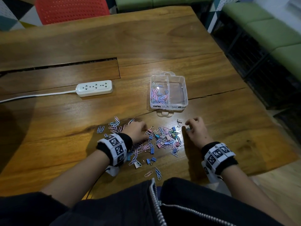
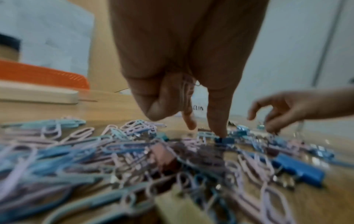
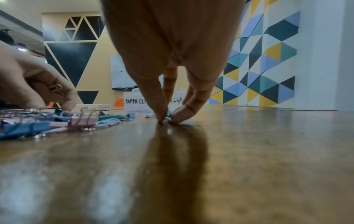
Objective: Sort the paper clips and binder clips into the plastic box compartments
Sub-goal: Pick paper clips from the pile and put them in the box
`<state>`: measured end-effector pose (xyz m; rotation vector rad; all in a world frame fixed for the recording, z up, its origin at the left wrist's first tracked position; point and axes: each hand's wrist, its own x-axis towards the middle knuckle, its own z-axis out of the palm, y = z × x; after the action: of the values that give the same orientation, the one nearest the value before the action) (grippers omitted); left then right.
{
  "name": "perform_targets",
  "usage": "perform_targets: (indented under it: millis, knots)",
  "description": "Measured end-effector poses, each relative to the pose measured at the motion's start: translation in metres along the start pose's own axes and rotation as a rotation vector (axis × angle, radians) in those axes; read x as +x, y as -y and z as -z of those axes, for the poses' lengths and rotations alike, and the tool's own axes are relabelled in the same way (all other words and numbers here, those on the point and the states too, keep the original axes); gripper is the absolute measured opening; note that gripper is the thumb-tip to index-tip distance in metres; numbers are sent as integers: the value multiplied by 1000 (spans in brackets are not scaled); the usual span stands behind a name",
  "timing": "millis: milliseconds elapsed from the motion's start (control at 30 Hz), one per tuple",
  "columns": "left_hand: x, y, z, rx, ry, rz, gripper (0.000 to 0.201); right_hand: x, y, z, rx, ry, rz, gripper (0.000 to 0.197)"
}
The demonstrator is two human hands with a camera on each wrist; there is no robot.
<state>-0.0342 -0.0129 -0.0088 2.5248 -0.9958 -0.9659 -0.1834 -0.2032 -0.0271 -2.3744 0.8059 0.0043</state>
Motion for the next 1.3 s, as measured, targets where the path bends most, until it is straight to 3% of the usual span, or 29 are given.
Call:
perform_targets:
  millis: [67, 167, 300, 467, 600, 867, 933, 1000, 1067, 1133, 1233, 1300]
  knots:
    - [0, -2, -1, 105, -37, -29, 40, 0, -2, 2, 9, -34, 9, 26]
    - [1, -4, -4, 184, -62, -68, 36, 0, -4, 4, 89, -70, -8, 31]
    - [-1, -5, -7, 228, -37, -99, 37, 2, -8, 4, 131, -99, -97, 28]
    - [-8, -3, -10, 276, 39, -112, 54, 2, -11, 6, 112, -76, -186, 20]
    - [-11, -4, -15, 269, -9, -109, 37, -2, -8, 7, 128, -34, -222, 14]
    - [-9, -3, -11, 312, -12, -70, 27, -33, -2, -12, 1, 56, -3, 21]
    - [-7, -1, -7, 95, 17, -56, 24, -40, 2, -16, 4, 85, 68, 21]
    - [-6, 1, -2, -333, 61, 1, 29, -42, 4, -16, 29, 99, 103, 21]
    - [-7, 0, 3, -896, 147, 63, 32, -39, 6, -15, 150, 90, 54, 21]
    - [-8, -3, 9, -1282, 234, 75, 29, -32, 8, -11, 357, 55, -60, 20]
    - [-4, -9, 11, -1453, 300, 89, 30, -20, 13, -6, 713, 11, -279, 30]
    - [2, -14, 10, -1420, 333, 98, 34, -13, 15, -1, 874, 19, -370, 35]
